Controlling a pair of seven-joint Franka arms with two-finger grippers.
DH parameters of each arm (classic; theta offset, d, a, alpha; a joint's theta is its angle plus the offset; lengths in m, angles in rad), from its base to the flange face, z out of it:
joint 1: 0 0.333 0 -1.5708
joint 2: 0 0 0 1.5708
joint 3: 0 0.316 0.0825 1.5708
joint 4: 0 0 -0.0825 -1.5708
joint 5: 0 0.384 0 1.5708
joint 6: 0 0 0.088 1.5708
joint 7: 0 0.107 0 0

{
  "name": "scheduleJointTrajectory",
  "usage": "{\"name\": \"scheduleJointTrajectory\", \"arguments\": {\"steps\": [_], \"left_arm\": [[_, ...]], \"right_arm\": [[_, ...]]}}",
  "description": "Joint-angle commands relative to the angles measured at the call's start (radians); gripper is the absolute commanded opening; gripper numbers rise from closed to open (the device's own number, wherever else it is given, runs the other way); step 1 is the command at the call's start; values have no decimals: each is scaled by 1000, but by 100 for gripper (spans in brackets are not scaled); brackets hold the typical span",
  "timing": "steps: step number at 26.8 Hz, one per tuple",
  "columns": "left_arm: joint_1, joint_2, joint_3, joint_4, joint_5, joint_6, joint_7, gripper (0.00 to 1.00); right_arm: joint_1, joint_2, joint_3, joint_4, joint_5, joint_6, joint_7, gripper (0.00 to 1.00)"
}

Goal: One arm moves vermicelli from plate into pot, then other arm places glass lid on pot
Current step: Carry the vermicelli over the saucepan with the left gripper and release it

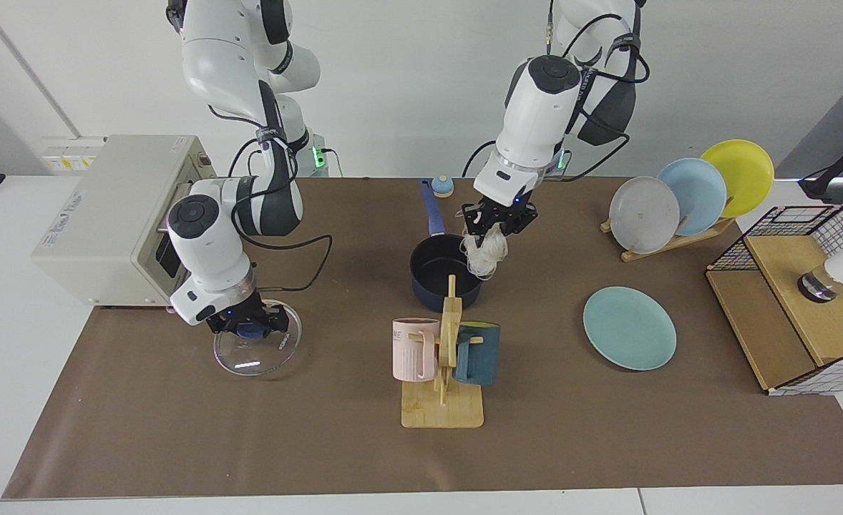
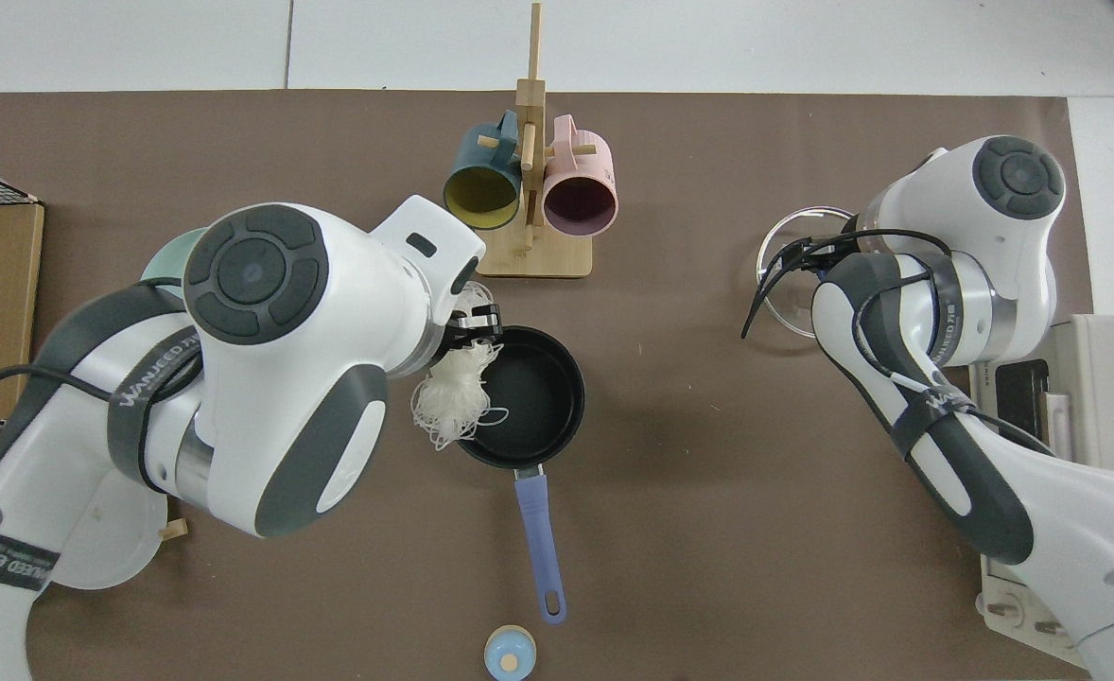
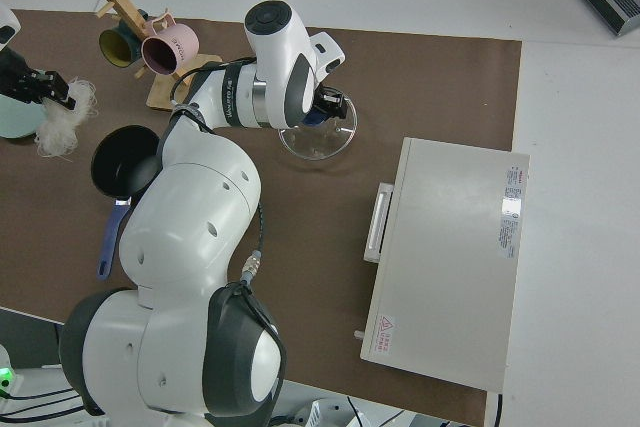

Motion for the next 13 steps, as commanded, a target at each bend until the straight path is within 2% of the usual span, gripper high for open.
{"name": "scheduleJointTrajectory", "arguments": {"steps": [1,4,8,13], "left_arm": [[5,-101,-21,-146,-10,106,-40,0],[-5,-88,-35,-153,-10,122,-46,0],[-21,-8,-35,-154,-10,180,-60,0],[-22,15,-35,-156,-10,188,-60,0]], "right_arm": [[-2,-64,2,-23,-5,-45,-10,11],[-5,-92,2,-24,-3,-87,-13,6],[-8,-130,2,-26,-3,-130,-15,6],[-14,-182,2,-29,-3,-197,-53,7]]}}
